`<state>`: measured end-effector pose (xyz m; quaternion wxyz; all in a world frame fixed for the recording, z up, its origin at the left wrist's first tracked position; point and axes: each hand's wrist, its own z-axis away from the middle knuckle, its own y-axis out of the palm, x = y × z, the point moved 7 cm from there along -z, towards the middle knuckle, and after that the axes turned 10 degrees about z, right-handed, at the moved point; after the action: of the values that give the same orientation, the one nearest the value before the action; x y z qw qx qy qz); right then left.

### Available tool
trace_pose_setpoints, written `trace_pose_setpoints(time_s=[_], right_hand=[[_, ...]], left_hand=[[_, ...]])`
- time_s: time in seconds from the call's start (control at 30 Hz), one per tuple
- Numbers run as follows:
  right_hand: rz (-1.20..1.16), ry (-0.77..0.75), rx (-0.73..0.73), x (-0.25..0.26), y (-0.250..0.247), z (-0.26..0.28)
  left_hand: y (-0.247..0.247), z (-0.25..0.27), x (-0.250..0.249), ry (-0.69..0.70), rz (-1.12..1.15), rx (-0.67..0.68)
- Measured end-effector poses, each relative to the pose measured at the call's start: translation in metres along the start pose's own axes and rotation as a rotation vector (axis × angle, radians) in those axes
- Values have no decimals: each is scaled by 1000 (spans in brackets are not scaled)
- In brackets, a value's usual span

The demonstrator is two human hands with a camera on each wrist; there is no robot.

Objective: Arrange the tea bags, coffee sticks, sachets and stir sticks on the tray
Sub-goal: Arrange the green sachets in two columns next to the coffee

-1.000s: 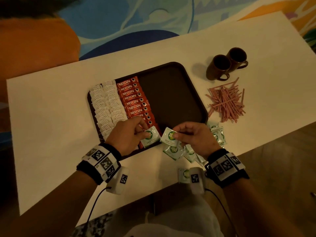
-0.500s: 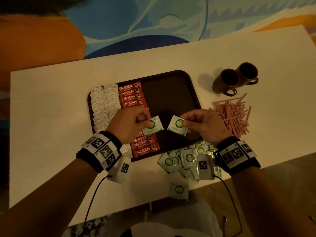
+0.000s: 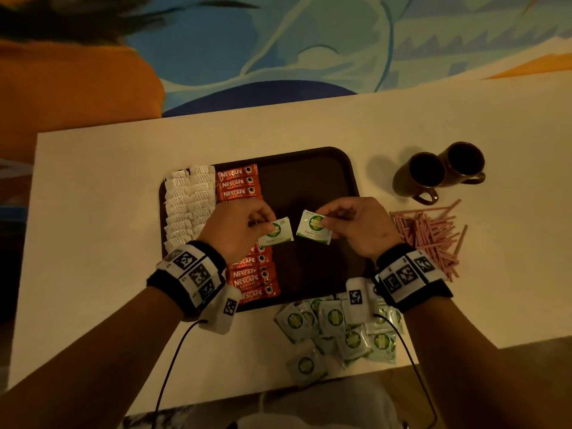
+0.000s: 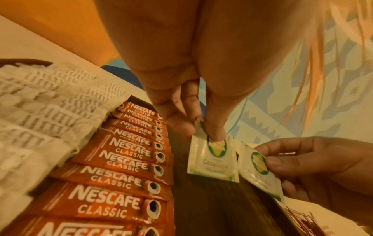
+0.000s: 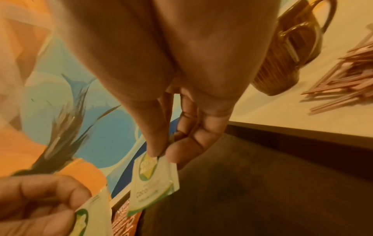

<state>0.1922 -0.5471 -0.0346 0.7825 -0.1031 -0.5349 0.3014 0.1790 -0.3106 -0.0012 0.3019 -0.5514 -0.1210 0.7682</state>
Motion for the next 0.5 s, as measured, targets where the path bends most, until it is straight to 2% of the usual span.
trace_pose_setpoints(time_s=[0.23, 0.5], right_hand=[[200, 26, -51, 17, -4, -47], [353, 27, -40, 34, -5, -96]], left_hand=[[1, -39, -8, 3, -21, -64], [-10, -87, -8, -35, -76, -102]])
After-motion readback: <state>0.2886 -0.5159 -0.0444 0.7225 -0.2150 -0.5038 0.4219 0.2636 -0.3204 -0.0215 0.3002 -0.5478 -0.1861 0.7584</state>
